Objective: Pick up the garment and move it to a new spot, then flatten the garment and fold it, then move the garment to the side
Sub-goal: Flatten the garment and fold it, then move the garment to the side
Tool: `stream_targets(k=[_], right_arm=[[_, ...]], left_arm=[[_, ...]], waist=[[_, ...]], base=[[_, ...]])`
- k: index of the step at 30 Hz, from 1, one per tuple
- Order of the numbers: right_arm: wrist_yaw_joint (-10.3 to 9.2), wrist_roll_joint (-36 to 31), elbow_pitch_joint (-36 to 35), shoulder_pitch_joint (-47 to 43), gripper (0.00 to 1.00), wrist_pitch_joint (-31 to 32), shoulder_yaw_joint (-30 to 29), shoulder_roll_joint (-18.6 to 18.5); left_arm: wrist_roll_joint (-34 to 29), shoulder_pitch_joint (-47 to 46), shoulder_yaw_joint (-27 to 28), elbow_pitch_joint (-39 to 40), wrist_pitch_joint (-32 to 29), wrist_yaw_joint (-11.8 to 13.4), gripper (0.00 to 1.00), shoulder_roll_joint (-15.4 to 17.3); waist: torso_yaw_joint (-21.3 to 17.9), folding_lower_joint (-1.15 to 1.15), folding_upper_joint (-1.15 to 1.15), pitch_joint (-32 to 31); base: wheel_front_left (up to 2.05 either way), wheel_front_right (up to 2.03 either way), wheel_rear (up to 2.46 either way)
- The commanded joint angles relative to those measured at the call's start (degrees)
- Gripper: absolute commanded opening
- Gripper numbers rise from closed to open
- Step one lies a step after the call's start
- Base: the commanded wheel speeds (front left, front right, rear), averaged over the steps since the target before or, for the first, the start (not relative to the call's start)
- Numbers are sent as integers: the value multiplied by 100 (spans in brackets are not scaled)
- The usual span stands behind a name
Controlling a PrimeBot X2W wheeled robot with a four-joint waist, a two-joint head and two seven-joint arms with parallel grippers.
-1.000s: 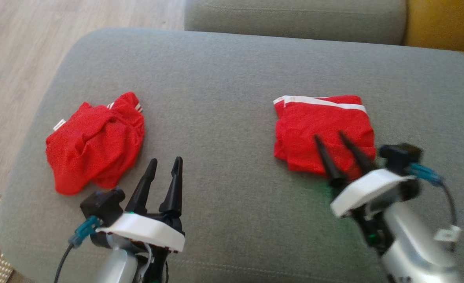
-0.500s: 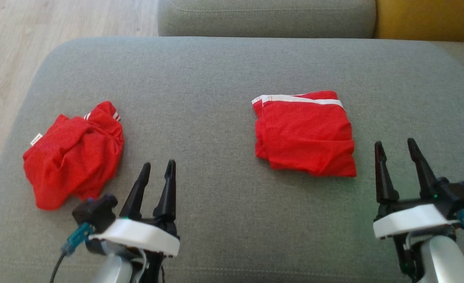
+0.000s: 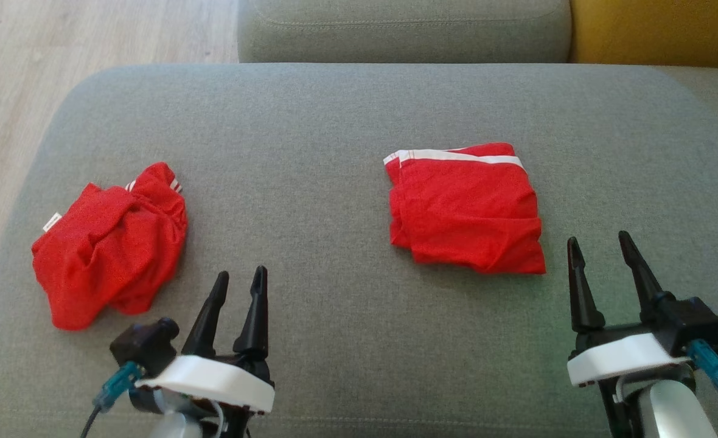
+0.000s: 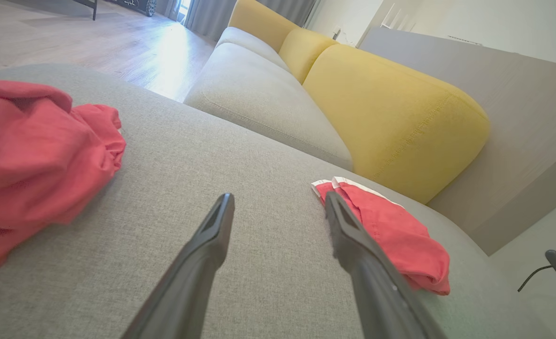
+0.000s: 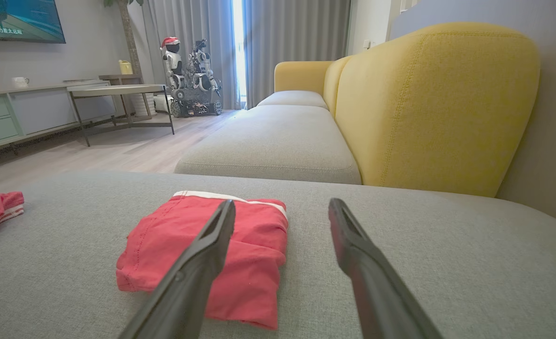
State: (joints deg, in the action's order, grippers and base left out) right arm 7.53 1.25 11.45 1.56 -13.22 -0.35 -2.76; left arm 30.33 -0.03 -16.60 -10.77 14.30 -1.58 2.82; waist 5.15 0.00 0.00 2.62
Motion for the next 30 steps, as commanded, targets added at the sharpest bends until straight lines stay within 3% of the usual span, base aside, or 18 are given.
stream_targets(k=[1,7,18,30], right_arm=[[-4,-58,-162,102,100,-92,93,-22],[-4,76,-72,213,100,-15,117,-16],[-4,1335,860,1570,100,849,-164,-13],[-4,1319,2277,2553,100,1276,-276,-12]], left_arm=[[-12,-175,108,208,70,-21,100,6],[-17,-190,66,209,70,-33,100,6],[-134,-637,-36,197,70,-172,100,6],[-127,-1006,-81,55,70,-311,100,6]], waist=[[15,0,0,0],[54,0,0,59],[406,0,0,915],[688,0,0,1430]], base=[[0,0,0],[0,0,0],[0,0,0],[0,0,0]])
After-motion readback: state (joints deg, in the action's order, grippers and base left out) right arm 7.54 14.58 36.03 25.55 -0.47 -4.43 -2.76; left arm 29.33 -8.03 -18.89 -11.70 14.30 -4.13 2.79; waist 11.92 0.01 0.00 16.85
